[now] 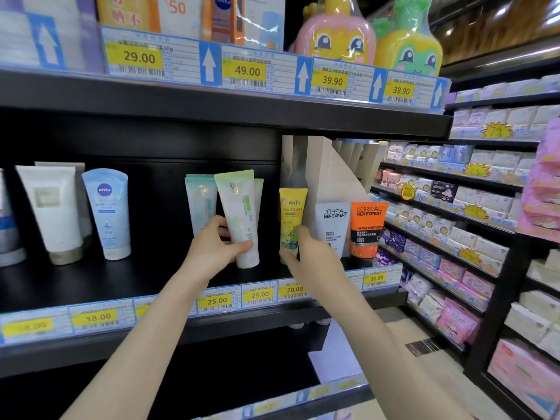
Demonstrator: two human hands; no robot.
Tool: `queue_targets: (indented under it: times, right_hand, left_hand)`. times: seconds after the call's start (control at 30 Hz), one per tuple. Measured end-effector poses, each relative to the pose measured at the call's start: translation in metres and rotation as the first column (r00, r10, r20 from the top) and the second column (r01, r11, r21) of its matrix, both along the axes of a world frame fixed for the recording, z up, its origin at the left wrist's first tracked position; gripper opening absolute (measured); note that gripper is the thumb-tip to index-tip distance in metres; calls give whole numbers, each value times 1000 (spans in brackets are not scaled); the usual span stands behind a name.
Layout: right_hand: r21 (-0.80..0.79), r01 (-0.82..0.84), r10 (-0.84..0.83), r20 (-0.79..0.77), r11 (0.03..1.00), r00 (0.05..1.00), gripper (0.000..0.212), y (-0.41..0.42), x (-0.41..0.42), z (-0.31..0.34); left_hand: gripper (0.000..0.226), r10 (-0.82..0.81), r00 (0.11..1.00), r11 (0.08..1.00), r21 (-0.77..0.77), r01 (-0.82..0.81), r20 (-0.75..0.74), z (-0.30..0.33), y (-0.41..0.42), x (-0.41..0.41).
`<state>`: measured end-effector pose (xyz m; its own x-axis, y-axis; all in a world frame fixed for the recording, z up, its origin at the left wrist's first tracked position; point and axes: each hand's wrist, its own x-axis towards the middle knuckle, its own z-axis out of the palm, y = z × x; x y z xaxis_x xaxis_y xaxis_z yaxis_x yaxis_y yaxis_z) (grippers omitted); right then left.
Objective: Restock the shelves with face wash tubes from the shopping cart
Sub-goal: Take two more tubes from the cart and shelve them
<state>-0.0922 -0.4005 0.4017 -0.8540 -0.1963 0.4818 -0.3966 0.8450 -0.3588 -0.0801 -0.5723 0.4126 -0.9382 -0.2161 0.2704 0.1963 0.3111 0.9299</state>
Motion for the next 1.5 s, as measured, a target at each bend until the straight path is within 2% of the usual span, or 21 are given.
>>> queue_targets:
  times: [0.1,0.17,0.27,0.43,0.57,0.83,1.07,1.33,1.5]
  right_hand:
    - [113,-58,80,-197,992,977,43,13,10,-13]
    - [124,-86,122,-326,989,937,44,18,13,-25]
    - [134,-131,175,-406,982,897,51,22,13,-40]
    - [237,-177,269,-445,955,854,45,28,16,-54]
    - [259,-188,291,-454,947,842,44,30,15,-55]
    - [254,-212,306,-426,944,851,45,32,14,-60]
    - [253,-222,314,-420,942,851,47,32,13,-62]
    - [239,-231,315,-422,943,850,48,33,14,-63]
    - [234,-232,313,-418,944,853,46,33,15,-62]
  left_hand:
    - [43,17,1000,998,-62,-16,23,4,3,-2]
    - [46,32,999,991,-133,-27,37,6,4,-5]
    - [51,52,997,973,-227,-37,59,10,8,-12]
    - [51,64,992,940,-340,-24,105,9,12,-23]
    - [52,66,989,919,-393,-8,132,5,14,-28]
    - [54,78,984,939,-343,-20,158,-2,12,-38]
    - [55,81,987,907,-421,-16,137,-4,13,-36]
    - [57,76,986,901,-435,-5,145,-5,15,-33]
    - [64,126,978,884,-466,-34,168,-3,9,-28]
